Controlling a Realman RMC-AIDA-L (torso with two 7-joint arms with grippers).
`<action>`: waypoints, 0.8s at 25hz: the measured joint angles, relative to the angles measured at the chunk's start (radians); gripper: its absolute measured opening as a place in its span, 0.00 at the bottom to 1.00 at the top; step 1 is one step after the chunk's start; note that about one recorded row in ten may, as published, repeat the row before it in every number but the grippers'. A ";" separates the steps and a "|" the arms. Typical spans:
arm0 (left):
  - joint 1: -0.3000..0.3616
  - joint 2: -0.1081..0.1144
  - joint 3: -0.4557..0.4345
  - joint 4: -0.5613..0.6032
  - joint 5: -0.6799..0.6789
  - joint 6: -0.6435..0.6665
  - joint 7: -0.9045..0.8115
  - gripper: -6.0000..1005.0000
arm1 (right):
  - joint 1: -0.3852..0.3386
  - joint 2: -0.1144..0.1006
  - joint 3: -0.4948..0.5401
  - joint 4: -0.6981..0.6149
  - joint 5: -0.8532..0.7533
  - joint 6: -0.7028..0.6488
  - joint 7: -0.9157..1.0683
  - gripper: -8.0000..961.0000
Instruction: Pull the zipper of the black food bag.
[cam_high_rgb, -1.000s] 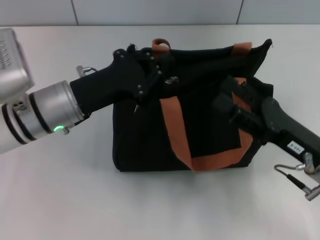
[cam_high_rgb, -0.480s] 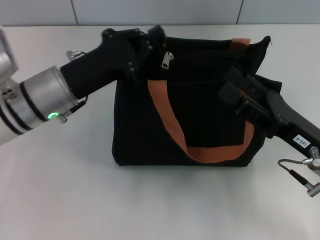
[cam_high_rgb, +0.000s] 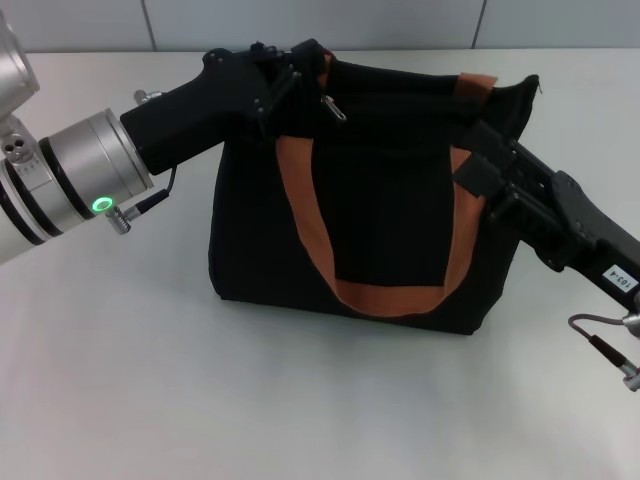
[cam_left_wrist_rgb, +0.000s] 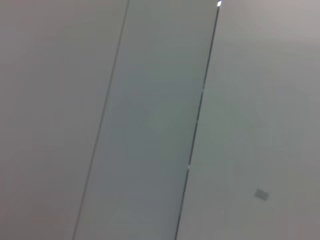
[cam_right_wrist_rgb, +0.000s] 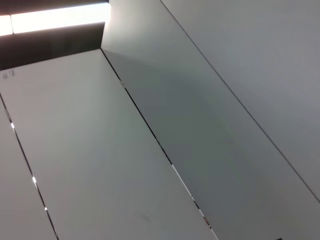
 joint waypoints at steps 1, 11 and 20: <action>0.003 0.000 0.017 0.004 0.000 0.018 0.010 0.03 | -0.001 0.000 0.001 0.000 0.000 -0.007 0.000 0.76; 0.008 0.000 0.035 -0.036 -0.020 0.127 0.079 0.03 | 0.004 0.000 0.005 0.000 0.003 -0.027 0.002 0.75; -0.012 0.000 0.077 -0.052 -0.072 0.143 0.111 0.03 | 0.017 0.002 0.043 0.007 0.015 -0.013 0.207 0.57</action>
